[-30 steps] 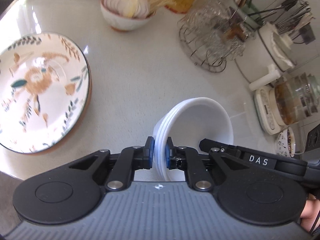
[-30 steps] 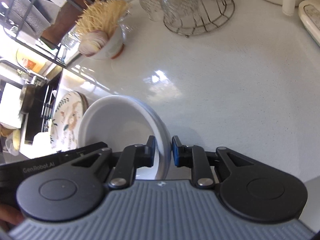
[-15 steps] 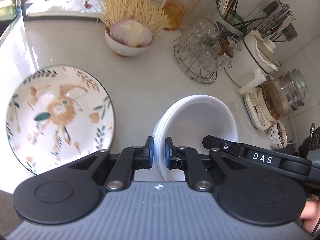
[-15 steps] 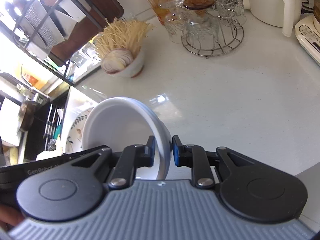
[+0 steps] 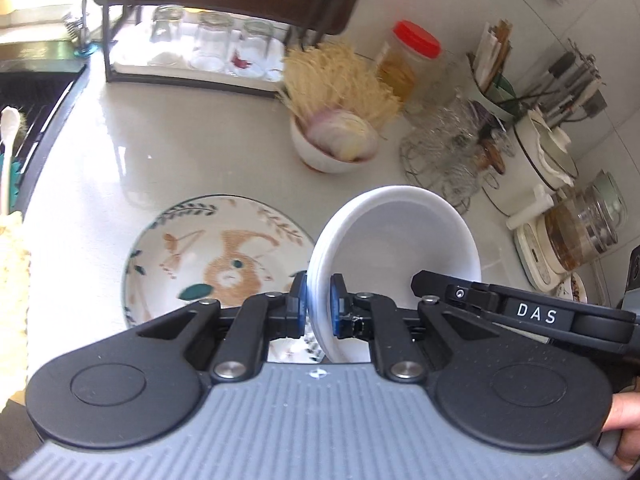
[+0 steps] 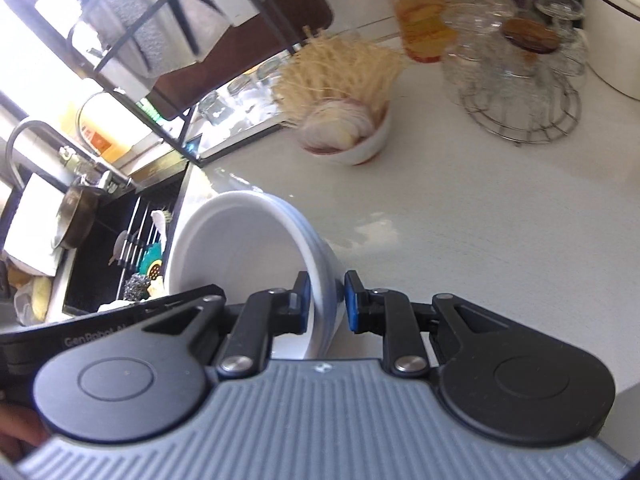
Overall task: Organize plates and bowls
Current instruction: 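Lower the ceramic bowl onto the floral plate and open the left tool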
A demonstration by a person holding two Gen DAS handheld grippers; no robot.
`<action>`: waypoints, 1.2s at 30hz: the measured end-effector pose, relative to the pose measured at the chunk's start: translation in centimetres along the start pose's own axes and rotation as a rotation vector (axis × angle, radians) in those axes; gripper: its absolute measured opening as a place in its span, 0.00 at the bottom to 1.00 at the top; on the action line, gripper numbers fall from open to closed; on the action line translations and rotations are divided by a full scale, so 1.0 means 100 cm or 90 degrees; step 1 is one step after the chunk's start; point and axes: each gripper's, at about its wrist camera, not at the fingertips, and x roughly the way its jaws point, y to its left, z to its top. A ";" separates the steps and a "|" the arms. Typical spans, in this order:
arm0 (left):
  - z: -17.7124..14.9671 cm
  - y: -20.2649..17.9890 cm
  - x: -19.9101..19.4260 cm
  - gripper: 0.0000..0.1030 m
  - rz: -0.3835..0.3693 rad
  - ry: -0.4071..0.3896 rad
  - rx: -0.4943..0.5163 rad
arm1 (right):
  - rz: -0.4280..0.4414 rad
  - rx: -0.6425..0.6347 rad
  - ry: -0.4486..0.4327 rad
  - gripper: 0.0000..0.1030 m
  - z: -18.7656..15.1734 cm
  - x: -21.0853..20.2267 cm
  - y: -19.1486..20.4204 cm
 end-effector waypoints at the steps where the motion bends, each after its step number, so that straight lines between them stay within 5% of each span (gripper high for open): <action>1: 0.000 0.007 0.000 0.13 0.004 0.001 -0.009 | 0.001 -0.006 0.006 0.20 0.001 0.007 0.006; 13: -0.018 0.069 0.014 0.13 0.037 0.029 -0.080 | -0.010 -0.055 0.084 0.21 -0.006 0.076 0.043; 36: -0.014 0.090 0.034 0.16 0.033 0.042 -0.094 | -0.017 -0.057 0.108 0.22 -0.011 0.105 0.046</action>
